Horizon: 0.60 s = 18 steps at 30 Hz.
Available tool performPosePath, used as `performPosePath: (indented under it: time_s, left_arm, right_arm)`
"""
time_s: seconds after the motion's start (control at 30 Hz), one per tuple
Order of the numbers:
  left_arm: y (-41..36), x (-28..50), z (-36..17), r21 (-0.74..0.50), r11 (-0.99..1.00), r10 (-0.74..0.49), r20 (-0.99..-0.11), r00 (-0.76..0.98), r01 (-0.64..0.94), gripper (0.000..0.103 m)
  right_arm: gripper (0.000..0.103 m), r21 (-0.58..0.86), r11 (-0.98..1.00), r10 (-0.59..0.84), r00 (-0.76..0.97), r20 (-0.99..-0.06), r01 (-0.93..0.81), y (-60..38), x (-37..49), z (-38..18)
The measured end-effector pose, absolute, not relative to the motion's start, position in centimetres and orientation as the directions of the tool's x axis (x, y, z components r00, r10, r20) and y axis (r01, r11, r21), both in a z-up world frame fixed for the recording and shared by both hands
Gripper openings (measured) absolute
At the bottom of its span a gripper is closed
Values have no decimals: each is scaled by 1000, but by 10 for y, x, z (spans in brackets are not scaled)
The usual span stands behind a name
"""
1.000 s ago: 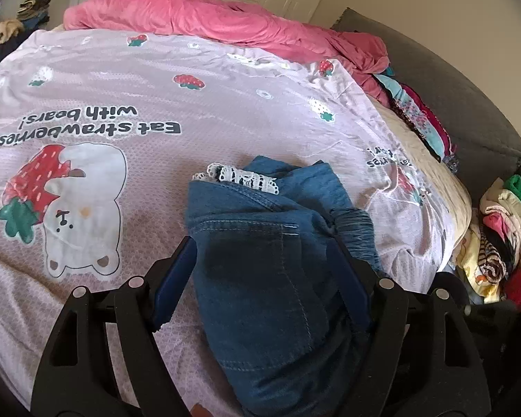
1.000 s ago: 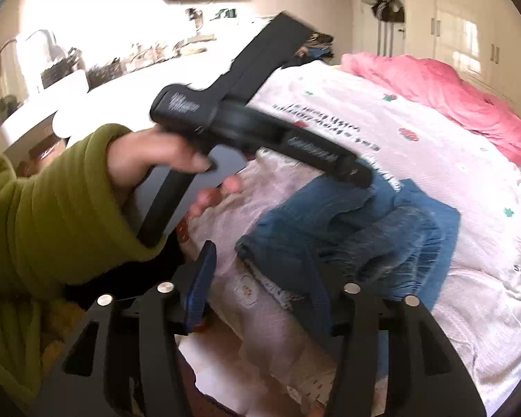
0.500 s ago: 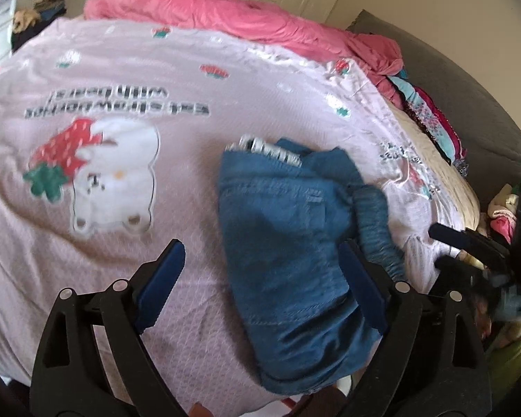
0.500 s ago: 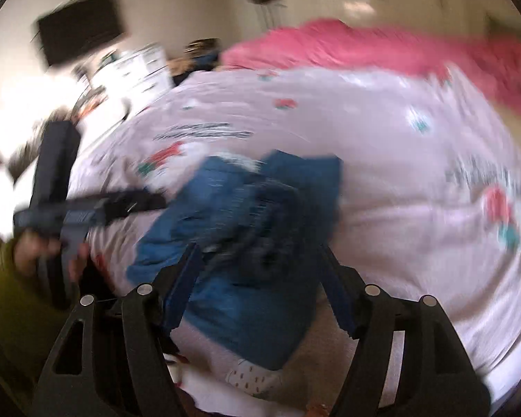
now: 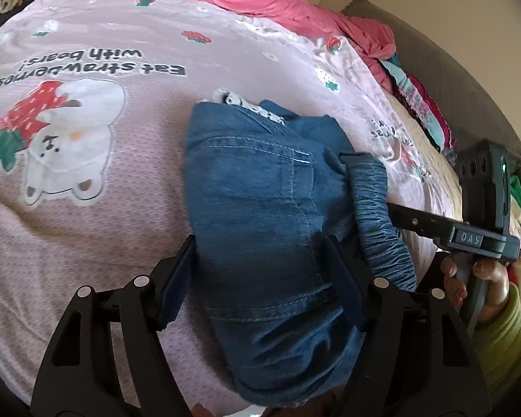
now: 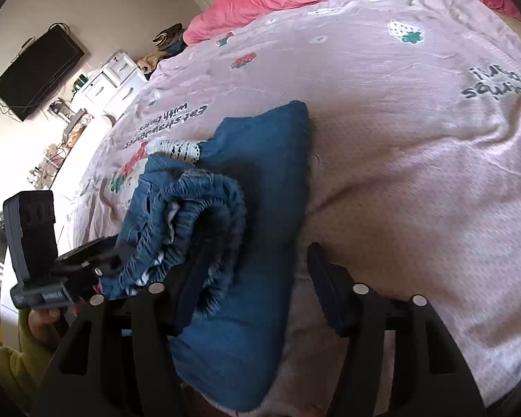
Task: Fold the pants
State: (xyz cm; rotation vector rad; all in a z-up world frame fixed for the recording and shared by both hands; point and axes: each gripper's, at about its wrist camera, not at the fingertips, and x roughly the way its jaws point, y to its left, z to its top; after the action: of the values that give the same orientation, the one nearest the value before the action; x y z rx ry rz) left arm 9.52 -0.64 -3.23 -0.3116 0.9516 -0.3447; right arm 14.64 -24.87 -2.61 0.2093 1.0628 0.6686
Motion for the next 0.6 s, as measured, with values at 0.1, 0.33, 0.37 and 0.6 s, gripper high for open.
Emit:
performPosePath:
  time_s: [0.1, 0.33, 0.37, 0.6]
  left_arm:
    - [-8, 101, -37, -414, 900, -419, -737, 530, 136, 65]
    - [-15, 107, -33, -413, 901, -416, -730, 541, 135, 57]
    - [-13, 105, -29, -421, 897, -421, -723, 547, 134, 56]
    - [-14, 111, 14, -415, 890, -438, -657, 613, 191, 54]
  right_arm:
    - [39, 457, 762, 613, 283, -738, -459, -236, 148, -25]
    - [24, 447, 739, 634, 295, -715, -504, -230, 149, -26]
    - [24, 431, 731, 640, 314, -701, -529, -230, 144, -21]
    - [24, 402, 677, 700, 371, -610, -616, -220, 138, 20]
